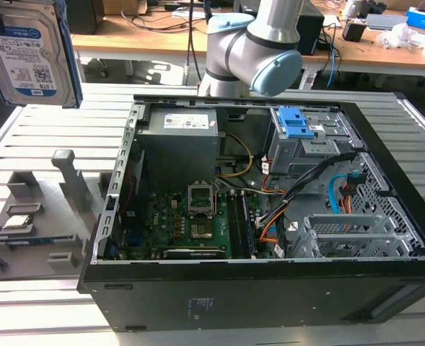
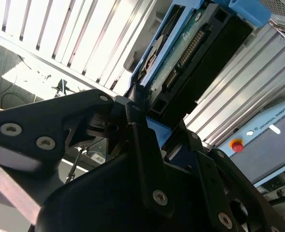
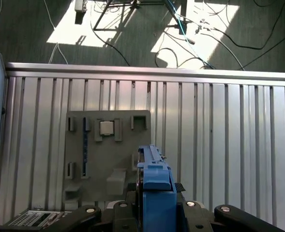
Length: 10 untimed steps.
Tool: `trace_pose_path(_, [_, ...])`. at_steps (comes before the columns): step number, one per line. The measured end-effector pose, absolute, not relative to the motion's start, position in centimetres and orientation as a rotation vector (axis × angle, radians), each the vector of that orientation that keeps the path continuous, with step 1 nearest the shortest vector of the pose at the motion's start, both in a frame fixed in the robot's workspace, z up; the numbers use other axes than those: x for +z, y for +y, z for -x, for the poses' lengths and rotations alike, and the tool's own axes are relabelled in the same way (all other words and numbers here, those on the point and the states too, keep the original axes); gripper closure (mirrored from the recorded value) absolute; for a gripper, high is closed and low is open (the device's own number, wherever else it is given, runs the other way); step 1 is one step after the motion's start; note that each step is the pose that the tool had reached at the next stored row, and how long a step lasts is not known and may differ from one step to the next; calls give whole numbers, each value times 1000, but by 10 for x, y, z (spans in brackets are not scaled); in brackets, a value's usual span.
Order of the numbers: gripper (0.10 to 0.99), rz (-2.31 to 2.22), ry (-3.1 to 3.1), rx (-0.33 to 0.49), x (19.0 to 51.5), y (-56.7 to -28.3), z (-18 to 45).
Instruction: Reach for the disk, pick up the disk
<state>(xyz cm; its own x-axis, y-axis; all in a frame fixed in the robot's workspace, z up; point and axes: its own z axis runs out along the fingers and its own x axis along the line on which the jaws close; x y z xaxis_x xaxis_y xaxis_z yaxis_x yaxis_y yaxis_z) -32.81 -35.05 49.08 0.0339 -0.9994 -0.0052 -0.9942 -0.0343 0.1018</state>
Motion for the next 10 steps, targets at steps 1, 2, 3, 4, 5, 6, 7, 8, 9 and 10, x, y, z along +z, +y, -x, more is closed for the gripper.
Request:
trace_pose_path(1, [722, -2207, -2133, -115, 491, -350, 328])
trace_pose_path(2, [722, -2207, -2133, -115, 491, -350, 328])
trace_pose_path(3, [722, -2207, -2133, -115, 491, -350, 328])
trace_pose_path(4, [722, -2207, -2133, -115, 491, -350, 328])
trace_pose_path(5, [722, -2207, -2133, -115, 491, -350, 328])
trace_pose_path(6, [722, -2207, -2133, -115, 491, -350, 328])
trace_pose_path(7, [722, -2207, -2133, -115, 491, -350, 328])
trace_pose_path(8, [722, -2208, -2133, -115, 491, -350, 327])
trace_pose_path(9, [722, -2208, -2133, -115, 491, -351, 326])
trace_pose_path(10, [722, -2207, -2133, -115, 491, -350, 325])
